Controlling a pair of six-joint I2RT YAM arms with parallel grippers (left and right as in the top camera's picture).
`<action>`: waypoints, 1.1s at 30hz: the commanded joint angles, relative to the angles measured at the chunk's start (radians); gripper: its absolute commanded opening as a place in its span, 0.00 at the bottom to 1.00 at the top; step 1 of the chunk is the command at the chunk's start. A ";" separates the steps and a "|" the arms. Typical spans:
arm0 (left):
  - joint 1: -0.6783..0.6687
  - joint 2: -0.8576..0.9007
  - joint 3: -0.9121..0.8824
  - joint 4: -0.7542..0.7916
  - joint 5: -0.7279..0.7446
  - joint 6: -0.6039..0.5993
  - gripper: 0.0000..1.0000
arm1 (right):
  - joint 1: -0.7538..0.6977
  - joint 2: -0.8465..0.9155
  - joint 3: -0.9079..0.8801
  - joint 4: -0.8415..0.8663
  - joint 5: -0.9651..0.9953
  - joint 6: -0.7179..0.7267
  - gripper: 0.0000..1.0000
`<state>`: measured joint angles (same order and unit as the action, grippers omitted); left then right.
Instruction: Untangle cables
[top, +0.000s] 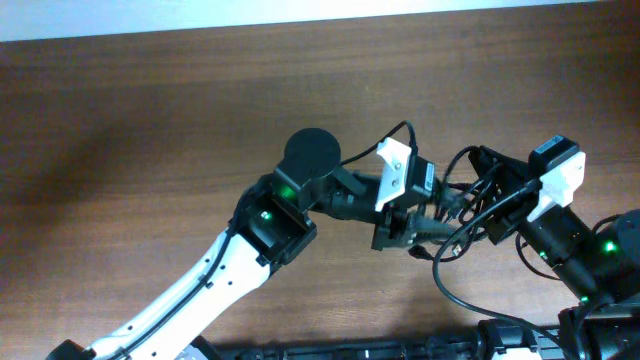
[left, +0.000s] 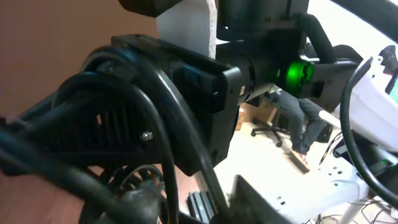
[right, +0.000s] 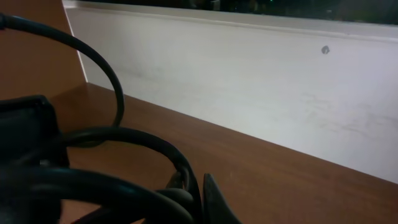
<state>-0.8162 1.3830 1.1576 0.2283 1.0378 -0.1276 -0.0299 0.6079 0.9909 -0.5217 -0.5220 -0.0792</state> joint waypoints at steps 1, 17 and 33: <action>-0.029 0.005 0.008 0.003 -0.007 0.008 0.17 | -0.003 0.000 0.009 0.011 -0.009 0.008 0.04; -0.048 0.005 0.008 0.025 -0.012 0.008 0.70 | -0.003 0.000 0.009 0.010 -0.010 0.008 0.04; 0.002 0.005 0.008 0.019 -0.028 0.008 0.00 | -0.003 0.000 0.009 -0.006 0.015 -0.064 0.04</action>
<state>-0.8482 1.3869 1.1576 0.2440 0.9939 -0.1284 -0.0299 0.6067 0.9913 -0.5175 -0.5652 -0.0788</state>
